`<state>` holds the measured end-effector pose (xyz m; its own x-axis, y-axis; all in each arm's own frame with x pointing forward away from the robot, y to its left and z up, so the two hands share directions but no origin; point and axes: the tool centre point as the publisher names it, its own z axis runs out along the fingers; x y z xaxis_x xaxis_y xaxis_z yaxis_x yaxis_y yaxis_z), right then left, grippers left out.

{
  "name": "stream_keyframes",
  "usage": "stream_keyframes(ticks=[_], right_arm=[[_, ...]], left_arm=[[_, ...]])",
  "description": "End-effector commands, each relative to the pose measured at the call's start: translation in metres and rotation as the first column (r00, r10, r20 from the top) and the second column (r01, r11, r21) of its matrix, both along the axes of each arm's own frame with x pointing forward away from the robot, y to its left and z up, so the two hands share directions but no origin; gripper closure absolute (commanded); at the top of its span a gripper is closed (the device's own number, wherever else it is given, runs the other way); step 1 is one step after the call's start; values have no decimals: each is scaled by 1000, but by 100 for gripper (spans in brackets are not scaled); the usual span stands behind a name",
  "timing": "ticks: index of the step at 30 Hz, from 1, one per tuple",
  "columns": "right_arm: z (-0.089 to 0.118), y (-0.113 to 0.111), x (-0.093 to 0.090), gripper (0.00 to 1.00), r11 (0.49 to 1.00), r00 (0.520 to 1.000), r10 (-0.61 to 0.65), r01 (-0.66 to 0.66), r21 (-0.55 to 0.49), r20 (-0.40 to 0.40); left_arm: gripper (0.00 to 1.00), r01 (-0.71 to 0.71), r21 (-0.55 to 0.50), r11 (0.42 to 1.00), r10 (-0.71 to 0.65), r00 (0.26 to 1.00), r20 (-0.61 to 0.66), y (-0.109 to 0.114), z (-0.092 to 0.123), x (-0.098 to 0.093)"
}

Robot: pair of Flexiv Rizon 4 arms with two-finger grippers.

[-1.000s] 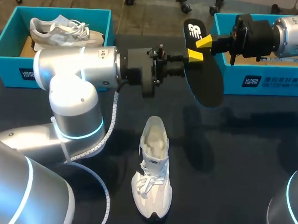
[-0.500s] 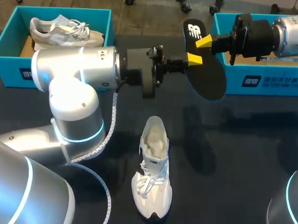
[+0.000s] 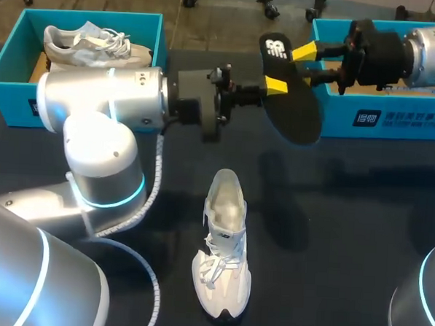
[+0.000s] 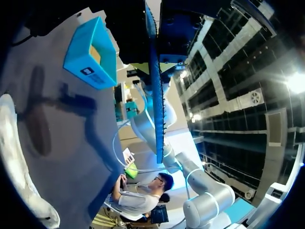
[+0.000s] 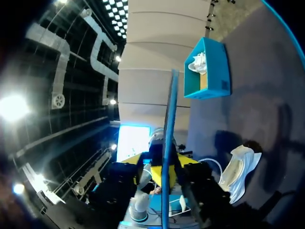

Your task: Take the shoe out of the shoebox, open the shoe tongue, remove and reinsert the insole, then place the shoe into the shoebox

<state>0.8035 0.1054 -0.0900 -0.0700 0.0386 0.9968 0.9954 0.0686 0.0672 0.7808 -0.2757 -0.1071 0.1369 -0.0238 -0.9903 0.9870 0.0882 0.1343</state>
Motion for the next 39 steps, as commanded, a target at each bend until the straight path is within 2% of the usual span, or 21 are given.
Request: stream_keyframes(ticks=[1,4,5,6,7,9,10,21,24,26,27,28,29,30,39], right_arm=[[-3,-13,-21,0,999,999,-40,40,7,5],[-2,-17,-25,0,999,999,-48,48,6,4],[-2,-18,-26,0,999,999,-51,51,3,3],[-2,-18,-26,0,999,999,-51,51,3,3],[-2,-18,-26,0,999,999,-51,51,3,3],[-2,-18,-26,0,999,999,-51,51,3,3],[-2,-18,-26,0,999,999,-51,51,3,3],[-2,-18,-26,0,999,999,-51,51,3,3],[-2,-18,-26,0,999,999,-51,51,3,3],[-2,-18,-26,0,999,999,-51,51,3,3],[-2,-18,-26,0,999,999,-51,51,3,3],[-2,-18,-26,0,999,999,-51,51,3,3],[-2,-18,-26,0,999,999,-51,51,3,3],[-2,-18,-26,0,999,999,-51,51,3,3],[-2,-18,-26,0,999,999,-51,51,3,3]], left_arm=[[100,44,29,999,-41,994,-104,39,4,1],[100,88,19,996,-80,961,-265,51,4,3],[100,105,23,994,-89,926,-366,56,4,4],[100,109,25,994,-90,908,-409,58,3,5],[100,124,16,992,-96,840,-534,62,0,7],[100,145,-2,989,-107,724,-681,66,-1,9],[100,150,11,989,-109,761,-639,68,2,5],[100,150,11,989,-109,761,-639,68,2,5],[100,172,18,985,-98,641,-761,71,9,-3],[100,165,66,984,-16,453,-891,73,15,-3],[100,187,65,980,0,331,-944,73,16,-1],[100,187,65,980,0,331,-944,73,16,-1],[100,211,59,976,24,166,-986,72,17,2],[100,215,64,975,45,91,-995,73,18,4],[100,215,64,975,45,91,-995,73,18,4]])
